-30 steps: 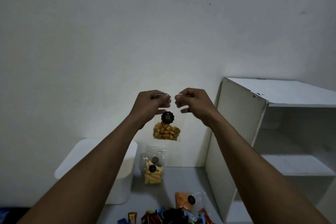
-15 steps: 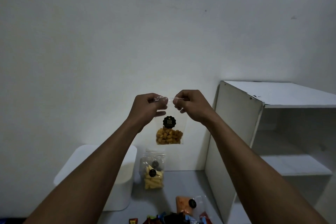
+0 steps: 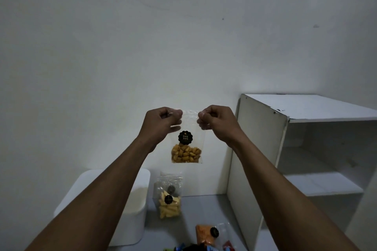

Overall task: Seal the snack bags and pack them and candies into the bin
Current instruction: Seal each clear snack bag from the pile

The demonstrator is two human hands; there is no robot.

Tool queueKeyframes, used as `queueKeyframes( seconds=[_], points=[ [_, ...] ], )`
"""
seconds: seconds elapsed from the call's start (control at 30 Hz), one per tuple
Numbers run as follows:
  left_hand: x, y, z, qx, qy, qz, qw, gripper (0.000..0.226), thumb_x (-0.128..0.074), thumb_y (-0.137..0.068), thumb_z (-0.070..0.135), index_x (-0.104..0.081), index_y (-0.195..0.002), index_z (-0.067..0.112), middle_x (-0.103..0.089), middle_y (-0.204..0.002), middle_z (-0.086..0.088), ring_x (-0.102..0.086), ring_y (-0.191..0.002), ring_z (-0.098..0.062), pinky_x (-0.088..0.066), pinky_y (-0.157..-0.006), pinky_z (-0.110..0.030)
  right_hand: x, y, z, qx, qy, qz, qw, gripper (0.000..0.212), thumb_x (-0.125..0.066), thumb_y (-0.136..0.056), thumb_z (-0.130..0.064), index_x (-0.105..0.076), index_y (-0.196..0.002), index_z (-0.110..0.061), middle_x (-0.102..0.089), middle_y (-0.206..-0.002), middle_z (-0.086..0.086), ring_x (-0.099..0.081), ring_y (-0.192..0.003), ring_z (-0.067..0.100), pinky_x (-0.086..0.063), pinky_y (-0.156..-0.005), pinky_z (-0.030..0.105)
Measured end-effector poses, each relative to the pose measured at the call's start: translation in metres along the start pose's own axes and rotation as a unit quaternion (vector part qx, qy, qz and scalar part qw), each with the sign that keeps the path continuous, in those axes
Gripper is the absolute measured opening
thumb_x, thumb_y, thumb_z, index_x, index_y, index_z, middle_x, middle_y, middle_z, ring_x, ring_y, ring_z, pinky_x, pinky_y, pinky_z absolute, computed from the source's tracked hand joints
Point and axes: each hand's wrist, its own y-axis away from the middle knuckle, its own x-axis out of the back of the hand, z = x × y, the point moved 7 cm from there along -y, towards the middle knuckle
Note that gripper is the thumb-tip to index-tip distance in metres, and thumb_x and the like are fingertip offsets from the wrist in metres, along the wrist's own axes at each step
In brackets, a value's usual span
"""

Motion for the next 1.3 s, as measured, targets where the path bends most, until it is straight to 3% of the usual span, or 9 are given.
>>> queueKeyframes(
  seconds=[0.2,0.3,0.53,0.77,1.0,1.2,1.3],
  points=[
    [0.004,-0.005,0.006,-0.013,-0.026,0.015,0.999,0.009,-0.072,-0.085,0.003,-0.069,-0.077,0.004,-0.070,-0.083,-0.016,-0.071,-0.078,-0.025,-0.061,-0.079,-0.039,-0.002,0.003,0.000,-0.029,-0.025,-0.044,0.998,0.023,-0.069,-0.091,-0.018,-0.068,-0.094,0.005,-0.075,-0.087,0.016,-0.071,-0.077,0.020,-0.060,-0.072,0.036],
    [-0.006,-0.004,0.006,-0.016,-0.038,-0.001,0.999,0.006,-0.072,-0.086,0.005,-0.071,-0.081,0.003,-0.072,-0.082,-0.015,-0.073,-0.079,-0.025,-0.061,-0.078,-0.039,-0.009,0.003,-0.005,-0.015,0.018,-0.070,0.997,0.019,-0.067,-0.092,-0.016,-0.069,-0.094,0.003,-0.074,-0.085,0.014,-0.070,-0.074,0.017,-0.060,-0.069,0.030],
    [-0.001,-0.001,0.003,-0.002,0.032,0.010,0.999,0.010,-0.066,-0.090,0.004,-0.068,-0.090,-0.006,-0.070,-0.092,-0.018,-0.073,-0.086,-0.030,-0.061,-0.078,-0.040,-0.006,-0.003,-0.009,-0.005,0.012,-0.057,0.998,0.013,-0.065,-0.092,-0.010,-0.068,-0.088,0.003,-0.073,-0.083,0.017,-0.069,-0.071,0.017,-0.059,-0.069,0.031],
    [0.001,-0.003,0.008,-0.035,-0.017,0.035,0.999,0.011,-0.062,-0.091,-0.001,-0.067,-0.080,-0.002,-0.067,-0.082,-0.015,-0.069,-0.078,-0.024,-0.062,-0.074,-0.038,-0.021,-0.005,-0.009,-0.003,0.040,-0.087,0.995,0.016,-0.068,-0.091,-0.016,-0.070,-0.094,0.000,-0.074,-0.087,0.013,-0.069,-0.075,0.015,-0.058,-0.067,0.030],
    [-0.003,-0.002,0.002,-0.011,-0.017,-0.005,1.000,0.009,-0.065,-0.092,0.007,-0.070,-0.090,0.000,-0.071,-0.095,-0.018,-0.069,-0.084,-0.026,-0.062,-0.075,-0.038,-0.022,-0.011,-0.012,0.019,0.072,-0.085,0.994,0.010,-0.067,-0.089,-0.011,-0.072,-0.085,-0.004,-0.073,-0.077,0.007,-0.066,-0.069,0.011,-0.055,-0.064,0.025],
    [0.012,-0.010,0.003,-0.035,-0.061,0.057,0.996,0.012,-0.064,-0.091,0.004,-0.070,-0.080,0.003,-0.071,-0.083,-0.012,-0.069,-0.077,-0.023,-0.062,-0.075,-0.036,-0.025,-0.008,0.000,-0.012,0.006,-0.083,0.996,0.016,-0.068,-0.092,-0.016,-0.071,-0.094,0.000,-0.075,-0.089,0.011,-0.071,-0.078,0.017,-0.060,-0.070,0.034],
    [0.010,-0.010,0.002,-0.018,-0.033,0.043,0.998,0.012,-0.062,-0.093,0.007,-0.068,-0.085,0.001,-0.070,-0.086,-0.013,-0.067,-0.080,-0.022,-0.062,-0.074,-0.035,-0.019,-0.009,0.002,-0.010,-0.002,-0.065,0.998,0.013,-0.066,-0.093,-0.010,-0.070,-0.090,0.002,-0.074,-0.085,0.016,-0.069,-0.072,0.017,-0.058,-0.068,0.034]
  ],
)
